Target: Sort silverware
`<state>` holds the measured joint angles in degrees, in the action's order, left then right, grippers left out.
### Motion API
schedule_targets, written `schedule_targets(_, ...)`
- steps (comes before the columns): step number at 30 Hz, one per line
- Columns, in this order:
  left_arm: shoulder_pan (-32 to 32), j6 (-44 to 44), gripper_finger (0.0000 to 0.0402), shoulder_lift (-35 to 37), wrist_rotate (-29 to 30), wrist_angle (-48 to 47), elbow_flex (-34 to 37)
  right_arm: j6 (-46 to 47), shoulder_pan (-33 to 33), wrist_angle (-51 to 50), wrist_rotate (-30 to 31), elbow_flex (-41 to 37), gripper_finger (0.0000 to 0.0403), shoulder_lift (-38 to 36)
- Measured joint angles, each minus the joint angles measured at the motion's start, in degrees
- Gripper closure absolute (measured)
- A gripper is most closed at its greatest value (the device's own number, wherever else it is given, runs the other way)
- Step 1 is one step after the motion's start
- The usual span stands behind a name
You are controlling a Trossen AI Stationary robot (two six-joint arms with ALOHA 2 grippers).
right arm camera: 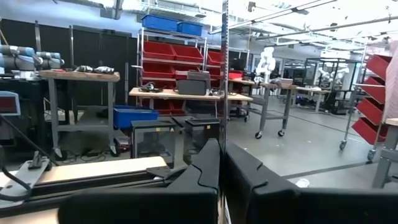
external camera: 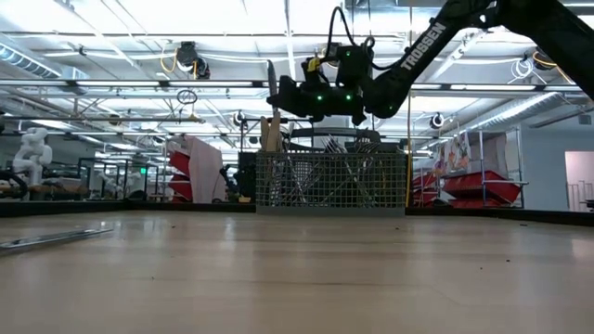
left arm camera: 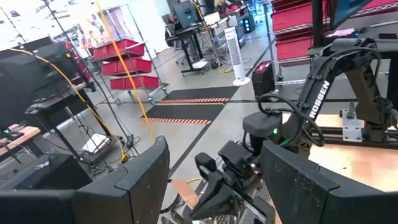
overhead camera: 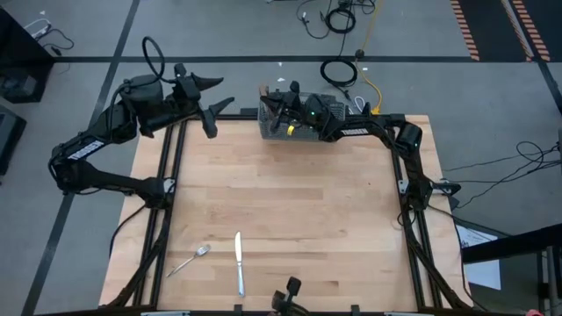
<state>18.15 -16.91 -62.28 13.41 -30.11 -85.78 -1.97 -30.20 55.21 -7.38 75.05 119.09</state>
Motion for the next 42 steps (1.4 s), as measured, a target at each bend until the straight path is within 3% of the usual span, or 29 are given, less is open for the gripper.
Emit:
schedule_targets(13,0.00,0.07,0.0151,0.00,0.00,-1.00,0.02,2.13,-0.57,-0.16,0.13,-0.02,0.0352,-0.04)
schedule_targets(19,-0.01,0.44,0.0151,1.52,0.24,0.24,0.08,0.93,-0.15,-1.46,-5.20,-0.22,0.0324,-4.58)
schedule_targets(22,0.01,3.79,0.0151,4.16,-0.04,2.00,0.07,-3.38,1.71,-9.20,-8.02,-0.13,0.0313,-12.06)
schedule_targets(24,0.01,6.62,0.0151,6.33,-0.96,1.57,0.07,-11.19,3.75,-19.12,-7.97,-0.02,0.0306,-17.98)
schedule_targets(27,-0.02,9.72,0.0151,8.98,-0.96,-2.28,0.04,-22.78,6.78,-31.30,-4.57,-0.04,0.0299,-26.15)
schedule_targets(30,-0.02,19.96,0.0151,10.52,-1.71,-11.51,-0.02,-25.65,8.54,-39.41,-1.10,-0.04,0.0296,-33.86)
schedule_targets(36,-3.14,43.65,0.0151,8.72,-9.32,-44.05,2.37,-22.51,9.83,-55.28,0.60,-0.04,0.0296,-46.20)
schedule_targets(38,-6.11,49.37,0.0151,7.96,-9.39,-47.06,6.26,-21.90,10.26,-58.45,2.60,-0.04,0.0296,-49.50)
schedule_targets(42,-14.79,57.38,0.0151,8.13,-9.06,-43.40,17.14,-21.85,11.19,-63.27,6.14,-0.04,0.0296,-54.52)
